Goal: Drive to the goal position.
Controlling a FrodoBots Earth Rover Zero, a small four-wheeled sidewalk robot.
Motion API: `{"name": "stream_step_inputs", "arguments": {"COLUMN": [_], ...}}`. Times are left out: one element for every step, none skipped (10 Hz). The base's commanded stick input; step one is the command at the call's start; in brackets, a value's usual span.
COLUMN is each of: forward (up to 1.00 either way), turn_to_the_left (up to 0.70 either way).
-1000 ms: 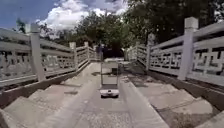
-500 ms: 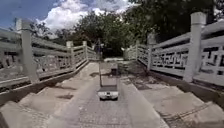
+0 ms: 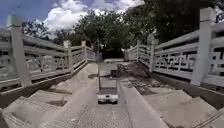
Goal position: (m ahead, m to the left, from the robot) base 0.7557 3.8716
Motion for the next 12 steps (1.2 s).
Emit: {"name": "stream_step_inputs", "arguments": {"forward": [0.45, 0.45, 0.45, 0.45, 0.45, 0.45, 0.45, 0.45, 0.45, 0.45, 0.45, 0.45], "turn_to_the_left": [0.00, 0.00, 0.00, 0.00, 0.00, 0.00, 0.00, 0.00, 0.00, 0.00, 0.00, 0.00]}}
